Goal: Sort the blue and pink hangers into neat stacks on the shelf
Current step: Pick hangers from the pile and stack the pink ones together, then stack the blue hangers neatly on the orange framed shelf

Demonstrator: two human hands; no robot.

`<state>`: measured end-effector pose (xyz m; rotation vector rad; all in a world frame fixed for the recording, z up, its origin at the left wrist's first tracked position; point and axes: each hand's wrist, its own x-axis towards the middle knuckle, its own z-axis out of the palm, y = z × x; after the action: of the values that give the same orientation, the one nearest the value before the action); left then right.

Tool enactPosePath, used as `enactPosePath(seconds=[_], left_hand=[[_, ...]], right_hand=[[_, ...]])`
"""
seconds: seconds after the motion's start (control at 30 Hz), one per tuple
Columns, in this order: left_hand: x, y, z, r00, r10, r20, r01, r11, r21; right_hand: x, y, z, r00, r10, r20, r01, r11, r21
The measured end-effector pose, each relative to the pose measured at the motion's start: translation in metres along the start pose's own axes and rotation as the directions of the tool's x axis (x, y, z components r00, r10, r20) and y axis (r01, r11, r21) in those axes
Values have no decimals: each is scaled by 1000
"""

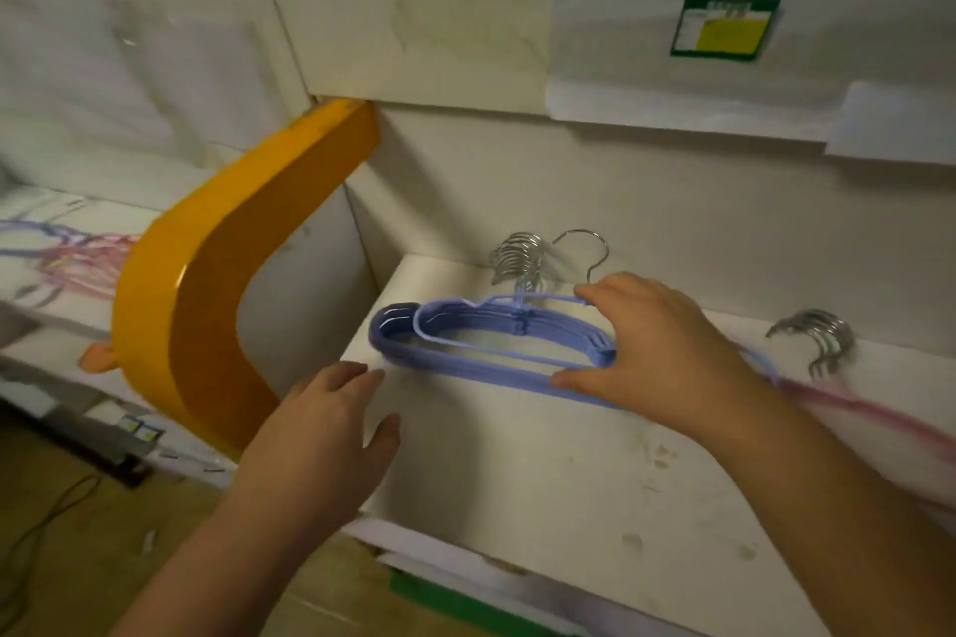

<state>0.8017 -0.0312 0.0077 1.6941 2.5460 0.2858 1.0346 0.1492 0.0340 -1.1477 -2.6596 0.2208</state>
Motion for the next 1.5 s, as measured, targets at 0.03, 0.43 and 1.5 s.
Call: enactPosePath(seconds=[0.03,0.43,1.5], left_hand=[[-2,-4,0,1000,-13,1,13,1000,-4],[7,-20,6,999,51,-19,-52,994,-98],[-27,-9,-21,907,400,-130,-416,900,-132]], right_hand=[[9,-8,8,1000,-15,3,15,1000,-11],[39,-37,54,1000,24,16,-23,998,-64],[-151,-69,4,897,403,-184,-386,915,119]])
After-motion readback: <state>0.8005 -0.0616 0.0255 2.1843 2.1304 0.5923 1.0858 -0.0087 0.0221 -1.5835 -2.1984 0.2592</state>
